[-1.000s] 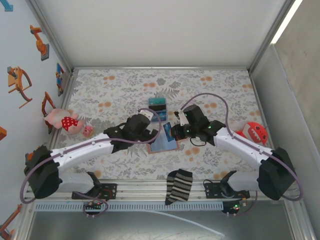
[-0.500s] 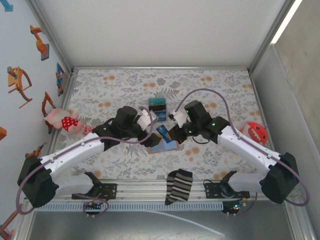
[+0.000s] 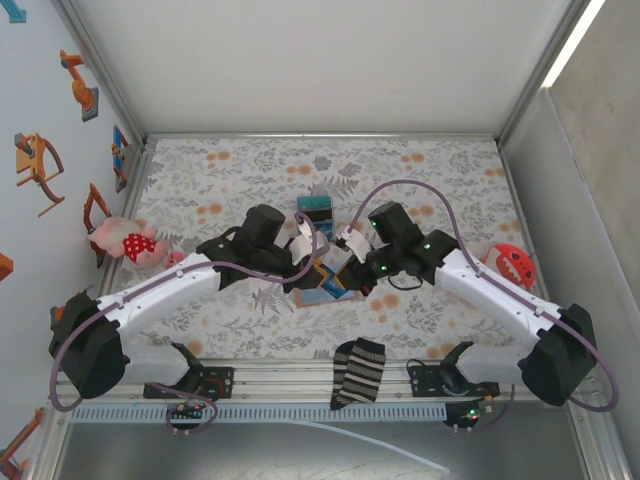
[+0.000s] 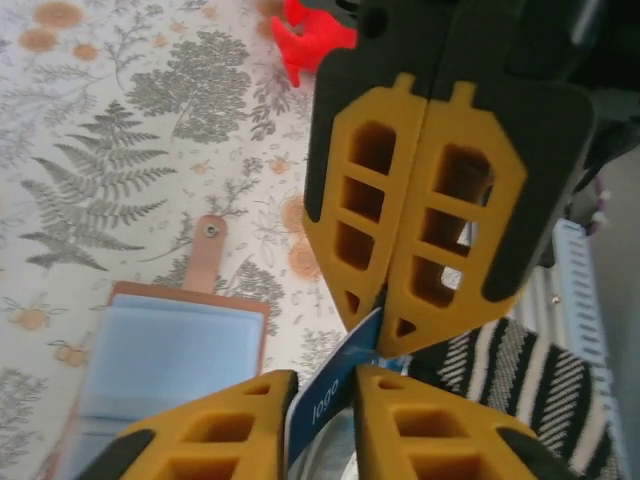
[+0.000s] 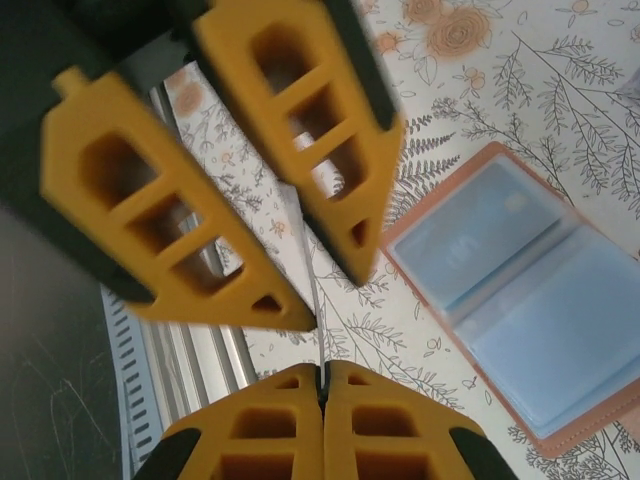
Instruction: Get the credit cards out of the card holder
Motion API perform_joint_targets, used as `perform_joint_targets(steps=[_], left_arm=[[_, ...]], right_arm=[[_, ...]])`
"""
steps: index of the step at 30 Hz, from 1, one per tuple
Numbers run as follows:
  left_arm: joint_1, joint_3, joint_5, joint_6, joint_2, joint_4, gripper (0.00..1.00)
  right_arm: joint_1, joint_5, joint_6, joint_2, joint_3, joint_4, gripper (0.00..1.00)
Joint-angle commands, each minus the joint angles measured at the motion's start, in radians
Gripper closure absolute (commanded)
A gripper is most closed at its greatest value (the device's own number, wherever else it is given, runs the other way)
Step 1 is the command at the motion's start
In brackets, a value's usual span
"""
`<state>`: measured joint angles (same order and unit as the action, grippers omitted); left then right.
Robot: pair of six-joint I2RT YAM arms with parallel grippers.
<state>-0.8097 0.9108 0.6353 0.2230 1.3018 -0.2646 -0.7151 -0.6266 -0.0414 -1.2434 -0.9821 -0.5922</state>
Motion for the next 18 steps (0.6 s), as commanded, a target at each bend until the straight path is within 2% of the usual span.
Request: perform_joint_targets(steps=[1, 5, 8, 9, 13, 18], left_arm=[[0.009, 0.036, 0.056, 0.03, 0.012, -0.024, 0.98], [0.012, 0.027, 0.056, 0.03, -0.003, -0.023, 1.0], [0.018, -0.003, 0.045, 0.016, -0.043, 0.001, 1.0], [0.02, -0.017, 0.035, 0.006, -0.06, 0.019, 1.0], [0.03, -0.097, -0.031, -0.067, -0.163, 0.117, 1.0], [0.03, -0.222, -0.101, -0.235, -0.321, 0.314, 1.0]], right_arm=[[-0.009, -0.048, -0.037, -0.002, -0.041, -0.01, 1.0], [-0.009, -0.03, -0.021, 0.005, -0.039, 0.012, 0.98], [-0.006, 0.025, 0.017, 0.035, -0.015, 0.058, 0.75], [-0.004, 0.039, 0.03, 0.051, -0.004, 0.073, 0.71], [0.003, 0.094, 0.105, 0.135, 0.057, 0.171, 0.63], [0.008, 0.104, 0.265, 0.253, 0.187, 0.4, 0.51]])
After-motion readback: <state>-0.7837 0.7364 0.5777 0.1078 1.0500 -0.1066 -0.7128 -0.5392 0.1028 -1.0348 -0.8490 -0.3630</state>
